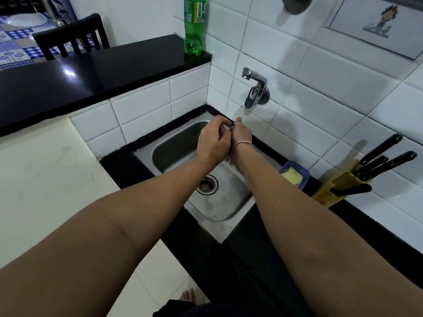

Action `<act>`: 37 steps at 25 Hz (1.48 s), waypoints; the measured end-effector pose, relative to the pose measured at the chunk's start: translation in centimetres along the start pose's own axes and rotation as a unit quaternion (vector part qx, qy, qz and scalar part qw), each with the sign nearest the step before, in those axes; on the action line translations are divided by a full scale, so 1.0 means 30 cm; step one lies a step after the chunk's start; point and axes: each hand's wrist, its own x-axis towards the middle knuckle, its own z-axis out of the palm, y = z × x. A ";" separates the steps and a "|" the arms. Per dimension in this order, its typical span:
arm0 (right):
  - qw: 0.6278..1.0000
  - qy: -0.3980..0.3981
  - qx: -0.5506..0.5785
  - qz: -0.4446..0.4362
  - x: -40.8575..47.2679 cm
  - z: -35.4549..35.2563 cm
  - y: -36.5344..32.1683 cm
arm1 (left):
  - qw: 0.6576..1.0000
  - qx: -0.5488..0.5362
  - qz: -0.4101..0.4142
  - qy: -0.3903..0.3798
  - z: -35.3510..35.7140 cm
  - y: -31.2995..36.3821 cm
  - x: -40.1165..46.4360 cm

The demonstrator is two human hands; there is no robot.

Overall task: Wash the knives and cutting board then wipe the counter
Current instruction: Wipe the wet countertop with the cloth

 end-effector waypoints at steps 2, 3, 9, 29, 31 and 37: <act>1.000 0.008 0.002 -0.012 -0.009 0.003 -0.007 | 1.000 -0.005 0.000 -0.001 -0.005 0.003 0.000; 1.000 0.013 0.003 -0.019 -0.012 0.005 -0.011 | 1.000 -0.007 0.000 -0.001 -0.007 0.004 0.000; 0.996 0.059 -0.023 -0.071 -0.033 0.011 -0.034 | 1.000 -0.021 0.006 -0.003 -0.013 0.009 0.002; 0.963 -0.168 0.186 0.104 -0.116 -0.191 0.011 | 0.988 0.013 -0.084 -0.129 -0.012 -0.026 -0.049; 0.968 -0.191 0.102 0.128 -0.117 -0.246 0.035 | 0.977 0.000 -0.128 -0.173 0.011 -0.028 -0.061; 0.969 -0.212 -0.021 0.128 -0.151 -0.397 0.047 | 0.953 -0.146 -0.214 -0.159 0.126 0.027 -0.077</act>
